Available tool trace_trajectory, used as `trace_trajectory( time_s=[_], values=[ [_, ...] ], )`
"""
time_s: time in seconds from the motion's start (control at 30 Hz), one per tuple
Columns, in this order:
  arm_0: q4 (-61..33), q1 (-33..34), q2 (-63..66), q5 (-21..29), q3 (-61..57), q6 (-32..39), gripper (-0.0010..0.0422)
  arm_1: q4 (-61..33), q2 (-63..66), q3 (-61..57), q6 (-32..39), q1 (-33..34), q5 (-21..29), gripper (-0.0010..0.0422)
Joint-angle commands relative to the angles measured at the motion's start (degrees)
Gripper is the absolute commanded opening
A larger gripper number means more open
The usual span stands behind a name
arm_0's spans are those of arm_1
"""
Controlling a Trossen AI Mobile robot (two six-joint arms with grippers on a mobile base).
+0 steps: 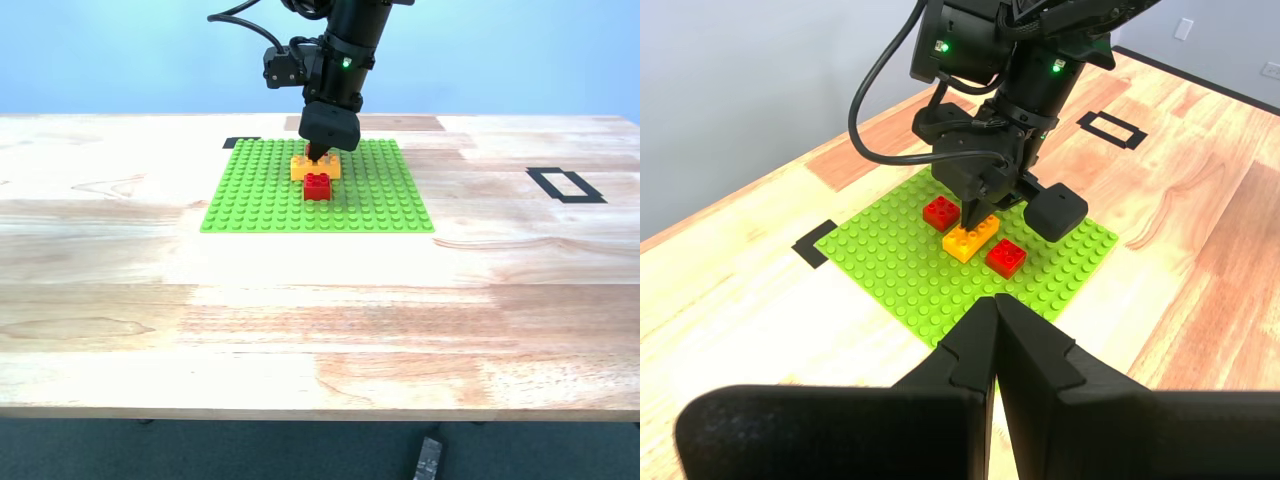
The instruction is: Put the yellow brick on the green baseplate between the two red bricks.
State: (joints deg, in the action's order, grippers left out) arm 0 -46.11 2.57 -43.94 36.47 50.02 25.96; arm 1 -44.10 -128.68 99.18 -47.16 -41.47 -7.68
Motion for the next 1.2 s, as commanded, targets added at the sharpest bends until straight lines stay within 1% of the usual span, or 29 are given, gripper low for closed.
trace_trajectory(
  time_s=[0.03,0.27,0.53,0.7,0.87,0.97,1.07,1.2],
  values=[
    [-0.2,0.0,0.0,0.0,0.0,0.0,0.0,-0.3,0.3,-1.4,-0.2,-0.1,0.0,0.0007],
    [0.1,0.0,0.0,0.0,0.0,1.0,0.0,1.3,1.8,-4.3,-0.3,-0.1,0.2,0.0007],
    [0.6,0.0,0.0,-0.2,0.0,1.0,0.0,1.2,3.7,0.5,0.4,-0.1,0.4,0.0007],
    [0.7,0.0,0.1,-0.5,0.0,1.0,0.0,1.2,9.2,1.4,-0.4,0.6,0.6,0.0005],
    [2.3,0.0,0.7,-0.5,0.0,0.9,0.0,2.0,16.2,0.1,0.7,2.9,0.6,0.0005],
    [3.1,0.0,1.4,-0.5,0.0,0.9,0.0,3.3,22.0,-2.9,3.2,5.2,0.2,0.0005],
    [4.1,0.0,1.8,-0.5,0.0,0.9,0.0,8.0,29.6,-9.3,5.5,8.1,0.3,0.0005],
    [6.5,-0.1,1.9,-0.5,0.0,0.4,0.0,16.7,41.9,-20.8,8.7,12.1,0.6,0.0005]
  ],
)
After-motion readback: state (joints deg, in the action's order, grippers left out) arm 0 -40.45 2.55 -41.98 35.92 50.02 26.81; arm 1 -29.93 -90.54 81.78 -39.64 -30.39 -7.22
